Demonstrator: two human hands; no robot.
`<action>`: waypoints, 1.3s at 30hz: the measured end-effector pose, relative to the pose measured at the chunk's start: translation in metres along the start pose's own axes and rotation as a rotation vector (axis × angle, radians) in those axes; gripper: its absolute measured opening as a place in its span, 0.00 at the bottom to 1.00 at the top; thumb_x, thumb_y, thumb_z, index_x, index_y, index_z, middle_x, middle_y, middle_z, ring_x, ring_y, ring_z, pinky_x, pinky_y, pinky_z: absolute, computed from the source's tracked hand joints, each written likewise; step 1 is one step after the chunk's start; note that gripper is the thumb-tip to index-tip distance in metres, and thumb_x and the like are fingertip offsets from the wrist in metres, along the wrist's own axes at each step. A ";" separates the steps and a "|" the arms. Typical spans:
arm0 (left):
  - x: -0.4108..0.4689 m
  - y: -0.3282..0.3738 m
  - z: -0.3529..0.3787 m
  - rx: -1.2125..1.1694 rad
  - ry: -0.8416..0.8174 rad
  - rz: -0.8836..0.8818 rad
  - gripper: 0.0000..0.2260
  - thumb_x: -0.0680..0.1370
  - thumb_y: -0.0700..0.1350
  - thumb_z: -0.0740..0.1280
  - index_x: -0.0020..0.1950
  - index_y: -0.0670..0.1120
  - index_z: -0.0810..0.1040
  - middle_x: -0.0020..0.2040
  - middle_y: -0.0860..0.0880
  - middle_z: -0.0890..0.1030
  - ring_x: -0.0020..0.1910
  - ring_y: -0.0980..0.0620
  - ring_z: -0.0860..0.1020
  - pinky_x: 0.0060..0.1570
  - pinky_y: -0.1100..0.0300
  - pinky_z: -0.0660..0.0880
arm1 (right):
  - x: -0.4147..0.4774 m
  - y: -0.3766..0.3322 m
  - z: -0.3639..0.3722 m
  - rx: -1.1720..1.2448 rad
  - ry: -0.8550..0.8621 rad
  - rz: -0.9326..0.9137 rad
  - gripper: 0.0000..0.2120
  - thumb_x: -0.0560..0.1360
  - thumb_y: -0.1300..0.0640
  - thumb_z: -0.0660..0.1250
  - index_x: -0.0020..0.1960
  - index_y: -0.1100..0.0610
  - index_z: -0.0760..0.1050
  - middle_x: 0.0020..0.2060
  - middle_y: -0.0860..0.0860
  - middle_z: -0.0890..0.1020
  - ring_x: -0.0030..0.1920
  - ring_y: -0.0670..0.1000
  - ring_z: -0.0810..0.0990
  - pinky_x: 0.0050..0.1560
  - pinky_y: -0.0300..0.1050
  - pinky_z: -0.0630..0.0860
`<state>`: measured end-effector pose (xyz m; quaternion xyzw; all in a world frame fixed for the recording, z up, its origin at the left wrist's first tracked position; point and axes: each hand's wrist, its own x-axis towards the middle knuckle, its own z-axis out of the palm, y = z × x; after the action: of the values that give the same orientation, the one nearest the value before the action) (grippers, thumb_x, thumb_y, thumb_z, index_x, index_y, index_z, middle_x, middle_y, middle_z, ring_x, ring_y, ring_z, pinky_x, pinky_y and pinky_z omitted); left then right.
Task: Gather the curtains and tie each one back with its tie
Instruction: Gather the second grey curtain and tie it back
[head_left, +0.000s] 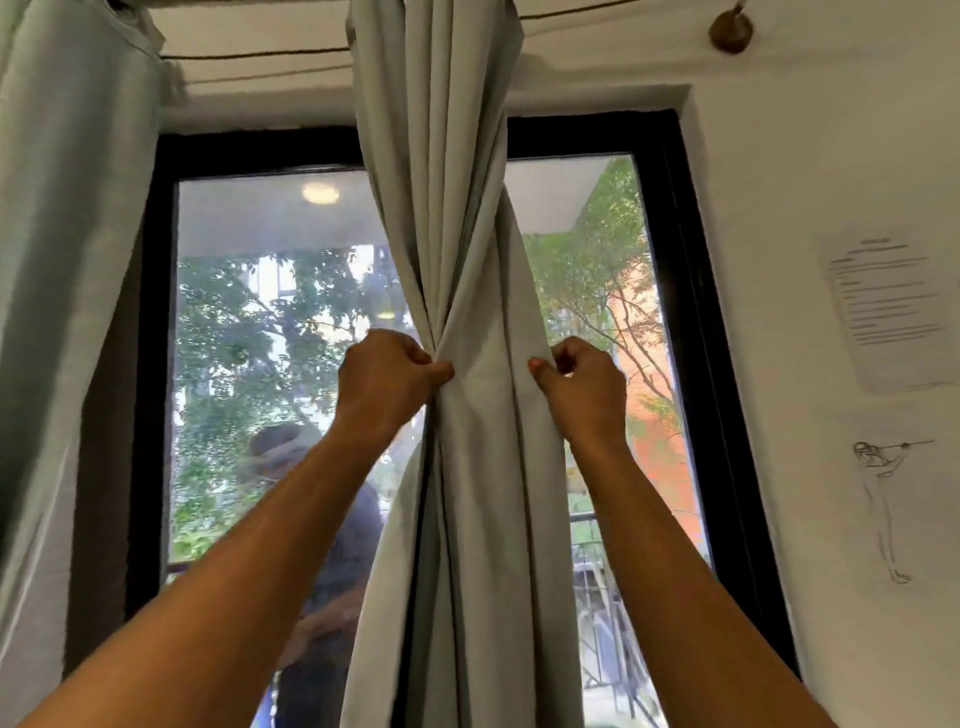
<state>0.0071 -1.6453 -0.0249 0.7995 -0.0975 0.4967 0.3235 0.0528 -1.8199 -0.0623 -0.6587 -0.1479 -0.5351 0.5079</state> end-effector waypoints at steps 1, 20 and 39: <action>-0.004 0.005 0.003 -0.029 0.019 0.007 0.06 0.69 0.47 0.72 0.36 0.45 0.83 0.30 0.47 0.80 0.40 0.46 0.82 0.41 0.60 0.73 | -0.007 -0.014 -0.006 -0.121 0.038 -0.077 0.06 0.74 0.55 0.68 0.40 0.55 0.75 0.36 0.49 0.79 0.38 0.52 0.76 0.38 0.42 0.66; -0.017 0.002 0.007 -0.697 -0.064 -0.135 0.04 0.72 0.36 0.73 0.38 0.35 0.81 0.38 0.34 0.82 0.36 0.40 0.82 0.40 0.49 0.81 | -0.047 -0.059 0.017 -0.553 -0.072 -0.394 0.09 0.79 0.57 0.56 0.43 0.57 0.71 0.41 0.54 0.78 0.40 0.58 0.77 0.35 0.46 0.61; -0.003 0.003 0.008 -0.777 -0.347 -0.215 0.08 0.70 0.40 0.76 0.40 0.40 0.79 0.33 0.45 0.83 0.32 0.50 0.82 0.35 0.56 0.81 | -0.040 -0.062 -0.003 -0.254 -0.153 -0.093 0.06 0.75 0.56 0.67 0.48 0.55 0.82 0.43 0.53 0.84 0.46 0.54 0.81 0.47 0.49 0.76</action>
<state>0.0095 -1.6534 -0.0286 0.6956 -0.2462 0.2448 0.6289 -0.0103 -1.7813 -0.0654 -0.7489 -0.1477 -0.5207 0.3824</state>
